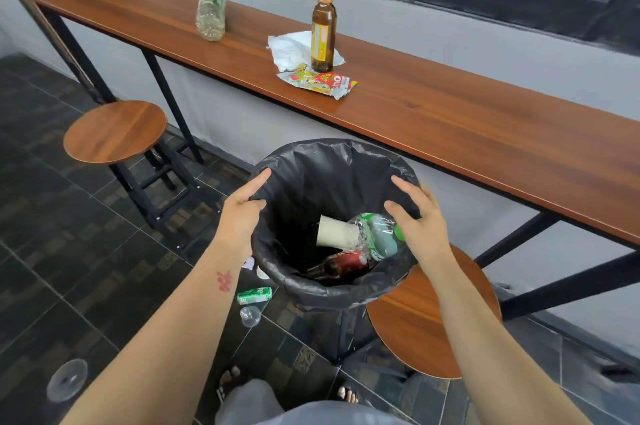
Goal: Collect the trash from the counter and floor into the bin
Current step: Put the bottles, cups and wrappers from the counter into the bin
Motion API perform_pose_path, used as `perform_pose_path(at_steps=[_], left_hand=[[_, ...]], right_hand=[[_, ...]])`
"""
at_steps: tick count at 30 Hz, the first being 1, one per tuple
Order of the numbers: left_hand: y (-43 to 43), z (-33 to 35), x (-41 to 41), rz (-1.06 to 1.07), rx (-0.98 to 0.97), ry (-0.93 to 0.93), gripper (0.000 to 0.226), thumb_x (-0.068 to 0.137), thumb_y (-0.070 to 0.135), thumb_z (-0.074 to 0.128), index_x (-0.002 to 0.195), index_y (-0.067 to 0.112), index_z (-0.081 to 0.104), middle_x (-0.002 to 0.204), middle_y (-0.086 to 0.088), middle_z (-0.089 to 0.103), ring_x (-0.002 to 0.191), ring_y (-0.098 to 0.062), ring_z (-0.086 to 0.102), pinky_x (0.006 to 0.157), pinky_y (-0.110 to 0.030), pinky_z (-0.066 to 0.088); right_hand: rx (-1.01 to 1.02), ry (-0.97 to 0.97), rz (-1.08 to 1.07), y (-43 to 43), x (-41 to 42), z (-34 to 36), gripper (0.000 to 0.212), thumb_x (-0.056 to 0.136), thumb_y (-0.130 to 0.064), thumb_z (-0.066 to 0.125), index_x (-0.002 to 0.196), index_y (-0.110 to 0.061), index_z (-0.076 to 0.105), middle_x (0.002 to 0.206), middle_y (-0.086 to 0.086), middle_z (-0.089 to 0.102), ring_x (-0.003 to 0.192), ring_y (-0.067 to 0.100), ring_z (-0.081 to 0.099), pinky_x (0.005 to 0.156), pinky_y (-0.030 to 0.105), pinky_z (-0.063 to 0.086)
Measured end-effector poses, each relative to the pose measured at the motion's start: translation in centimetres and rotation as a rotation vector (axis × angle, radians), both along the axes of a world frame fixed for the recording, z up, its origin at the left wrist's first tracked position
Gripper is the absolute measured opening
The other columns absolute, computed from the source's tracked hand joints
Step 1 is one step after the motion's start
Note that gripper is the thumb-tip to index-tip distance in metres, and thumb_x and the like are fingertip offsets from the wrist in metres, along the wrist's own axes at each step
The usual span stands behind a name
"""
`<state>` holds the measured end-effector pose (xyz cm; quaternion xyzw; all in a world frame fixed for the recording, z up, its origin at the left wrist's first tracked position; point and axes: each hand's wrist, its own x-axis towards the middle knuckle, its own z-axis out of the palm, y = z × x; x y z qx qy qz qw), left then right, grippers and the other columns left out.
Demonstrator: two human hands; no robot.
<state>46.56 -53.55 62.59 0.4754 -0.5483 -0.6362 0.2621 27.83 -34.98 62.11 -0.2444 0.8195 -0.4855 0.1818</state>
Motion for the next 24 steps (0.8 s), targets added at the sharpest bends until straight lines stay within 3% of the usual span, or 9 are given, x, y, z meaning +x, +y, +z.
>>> perform_pose_path(at_steps=[2,5,8,11,13,16,19,24], left_hand=[[-2.2,0.1,1.4,0.017,-0.009,0.002,0.052,0.099,-0.003,0.044,0.127,0.036,0.064,0.143,0.011,0.050,0.133,-0.017,0.044,0.107,-0.038,0.036],[-5.2,0.6,3.3,0.026,0.022,0.046,0.051,0.099,-0.002,0.044,0.125,0.036,0.065,0.141,0.009,0.053,0.128,-0.018,0.048,0.105,-0.039,0.040],[-9.2,1.0,5.7,0.015,0.031,0.057,0.052,0.098,-0.003,0.044,0.120,0.038,0.068,0.141,0.010,0.053,0.131,-0.021,0.047,0.108,-0.044,0.039],[-13.1,1.4,7.7,-0.012,0.026,0.093,0.056,0.097,-0.009,0.042,0.126,0.033,0.065,0.138,0.012,0.054,0.130,-0.018,0.046,0.105,-0.038,0.040],[-15.4,1.9,8.7,-0.042,0.026,0.112,0.056,0.096,-0.010,0.041,0.128,0.031,0.064,0.130,0.015,0.056,0.123,-0.013,0.048,0.095,-0.030,0.044],[-18.2,2.1,9.3,-0.078,0.010,0.103,0.057,0.096,-0.010,0.041,0.129,0.030,0.063,0.128,0.015,0.056,0.113,-0.008,0.047,0.089,-0.026,0.043],[-19.9,1.8,9.3,-0.112,0.008,0.093,0.059,0.094,-0.014,0.041,0.130,0.028,0.063,0.130,0.014,0.055,0.118,-0.007,0.046,0.090,-0.022,0.043],[-21.7,0.0,7.9,-0.158,0.109,0.128,0.063,0.090,-0.016,0.040,0.122,0.031,0.069,0.132,0.005,0.062,0.122,-0.020,0.055,0.098,-0.038,0.049]], right_hand=[[-0.012,-0.004,0.018,-2.3,1.1,-0.1,0.045,0.089,-0.032,0.068,0.127,-0.050,0.055,0.156,-0.010,0.025,0.143,0.014,0.028,0.108,0.046,0.042],[-0.024,-0.005,0.019,-5.8,2.7,0.1,0.044,0.089,-0.032,0.067,0.128,-0.049,0.055,0.156,-0.010,0.025,0.141,0.013,0.032,0.108,0.043,0.042],[-0.021,0.019,-0.005,-9.5,5.1,0.2,0.042,0.091,-0.032,0.065,0.130,-0.045,0.055,0.156,-0.010,0.025,0.126,0.003,0.045,0.100,0.028,0.045],[0.032,0.080,-0.021,-13.3,7.4,0.4,0.042,0.093,-0.033,0.062,0.133,-0.040,0.054,0.158,-0.009,0.023,0.125,0.005,0.043,0.092,0.015,0.036],[0.104,0.144,-0.041,-15.5,8.7,0.4,0.043,0.093,-0.040,0.059,0.136,-0.036,0.052,0.159,-0.009,0.021,0.126,0.009,0.045,0.098,0.021,0.034],[0.174,0.440,-0.092,-17.8,11.0,0.4,0.047,0.092,-0.053,0.049,0.132,-0.031,0.055,0.154,-0.007,0.035,0.130,0.016,0.048,0.104,0.037,0.042],[0.009,0.692,-0.147,-19.6,11.7,1.5,0.050,0.092,-0.052,0.045,0.130,-0.021,0.057,0.144,-0.002,0.050,0.132,0.016,0.046,0.106,0.039,0.044],[0.041,0.811,-0.169,-22.8,6.3,4.1,0.057,0.094,-0.044,0.056,0.141,-0.013,0.046,0.152,0.006,0.039,0.142,0.022,0.031,0.116,0.037,0.028]])
